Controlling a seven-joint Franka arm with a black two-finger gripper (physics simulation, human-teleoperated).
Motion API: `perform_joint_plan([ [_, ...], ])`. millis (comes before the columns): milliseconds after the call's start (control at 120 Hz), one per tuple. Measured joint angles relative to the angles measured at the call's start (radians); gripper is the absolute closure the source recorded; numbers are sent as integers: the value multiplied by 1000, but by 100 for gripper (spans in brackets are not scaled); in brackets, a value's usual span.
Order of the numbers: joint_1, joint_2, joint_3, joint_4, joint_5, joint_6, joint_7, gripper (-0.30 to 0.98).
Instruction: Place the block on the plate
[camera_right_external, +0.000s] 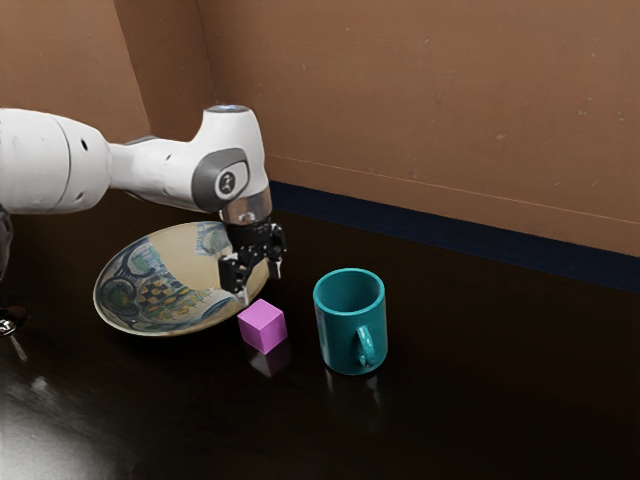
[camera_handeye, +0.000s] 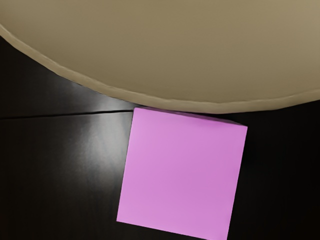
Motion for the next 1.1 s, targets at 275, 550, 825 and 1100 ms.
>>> perform_joint_plan([
  [275, 11, 71, 0, -4, -2, 43, 15, 0],
  [550, 22, 98, 0, -1, -3, 80, 24, 0],
  [825, 32, 156, -2, 0, -4, 116, 30, 0],
  [1100, 42, 169, -1, 0, -65, 144, 49, 14],
])
